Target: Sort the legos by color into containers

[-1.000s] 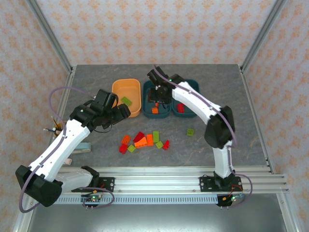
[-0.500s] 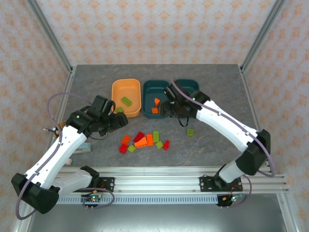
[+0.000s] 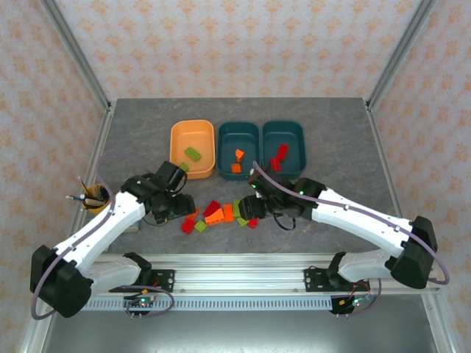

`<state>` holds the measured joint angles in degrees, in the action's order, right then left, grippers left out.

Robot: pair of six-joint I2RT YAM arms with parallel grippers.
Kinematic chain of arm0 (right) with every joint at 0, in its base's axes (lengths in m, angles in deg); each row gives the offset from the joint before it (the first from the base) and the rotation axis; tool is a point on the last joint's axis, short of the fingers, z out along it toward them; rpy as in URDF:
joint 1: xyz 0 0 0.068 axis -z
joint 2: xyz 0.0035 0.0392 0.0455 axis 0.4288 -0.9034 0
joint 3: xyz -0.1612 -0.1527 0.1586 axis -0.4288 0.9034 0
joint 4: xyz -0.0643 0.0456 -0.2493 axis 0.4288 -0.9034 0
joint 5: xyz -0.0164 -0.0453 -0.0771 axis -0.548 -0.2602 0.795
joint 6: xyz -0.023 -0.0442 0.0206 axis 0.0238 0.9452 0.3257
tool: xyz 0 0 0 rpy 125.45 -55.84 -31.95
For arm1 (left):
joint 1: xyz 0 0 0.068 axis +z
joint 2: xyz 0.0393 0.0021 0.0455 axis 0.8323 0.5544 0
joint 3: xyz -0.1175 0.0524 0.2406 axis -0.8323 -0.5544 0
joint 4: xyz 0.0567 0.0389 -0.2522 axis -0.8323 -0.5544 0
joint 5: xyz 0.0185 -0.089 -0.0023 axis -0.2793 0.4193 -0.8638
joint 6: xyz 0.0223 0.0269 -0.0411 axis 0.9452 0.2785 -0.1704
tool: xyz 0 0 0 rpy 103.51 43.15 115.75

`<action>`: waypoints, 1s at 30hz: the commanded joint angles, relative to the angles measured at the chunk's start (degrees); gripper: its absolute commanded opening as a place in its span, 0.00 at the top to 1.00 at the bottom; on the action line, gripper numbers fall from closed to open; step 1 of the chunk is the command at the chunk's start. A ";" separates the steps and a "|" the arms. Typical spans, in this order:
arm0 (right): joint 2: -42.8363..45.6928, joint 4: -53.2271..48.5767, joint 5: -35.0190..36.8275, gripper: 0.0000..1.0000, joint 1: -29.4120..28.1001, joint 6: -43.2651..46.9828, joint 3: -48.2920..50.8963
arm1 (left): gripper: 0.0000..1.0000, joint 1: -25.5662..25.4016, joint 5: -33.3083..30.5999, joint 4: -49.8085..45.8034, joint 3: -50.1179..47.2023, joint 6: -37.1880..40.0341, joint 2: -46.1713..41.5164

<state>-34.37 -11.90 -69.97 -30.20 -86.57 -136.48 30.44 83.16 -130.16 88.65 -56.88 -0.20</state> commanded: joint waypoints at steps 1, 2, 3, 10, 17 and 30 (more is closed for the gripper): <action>5.51 4.54 1.03 0.41 -0.30 -1.59 2.82 | 0.31 -0.48 -0.09 1.90 -0.94 6.41 1.92; 6.56 4.56 2.09 0.41 -0.31 -2.33 3.28 | 0.32 -0.48 -0.12 2.43 -1.04 7.54 2.76; 7.26 4.45 2.80 0.41 -0.31 -2.68 3.54 | 0.33 -0.48 -0.24 3.03 -0.99 8.55 3.54; 7.54 4.64 3.10 0.41 -0.26 -3.97 3.58 | 0.40 -0.55 -1.32 6.10 1.69 16.85 13.32; 7.39 5.12 3.29 0.41 -0.30 -4.78 3.86 | 0.41 -0.57 -3.13 8.37 3.61 18.76 20.89; 5.94 6.33 3.43 0.40 -0.29 -5.47 3.62 | 0.53 -0.56 -4.67 12.10 4.68 19.73 28.51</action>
<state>-27.95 -6.74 -67.98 -30.18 -91.55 -132.96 30.44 80.69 -119.49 91.49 -38.17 27.34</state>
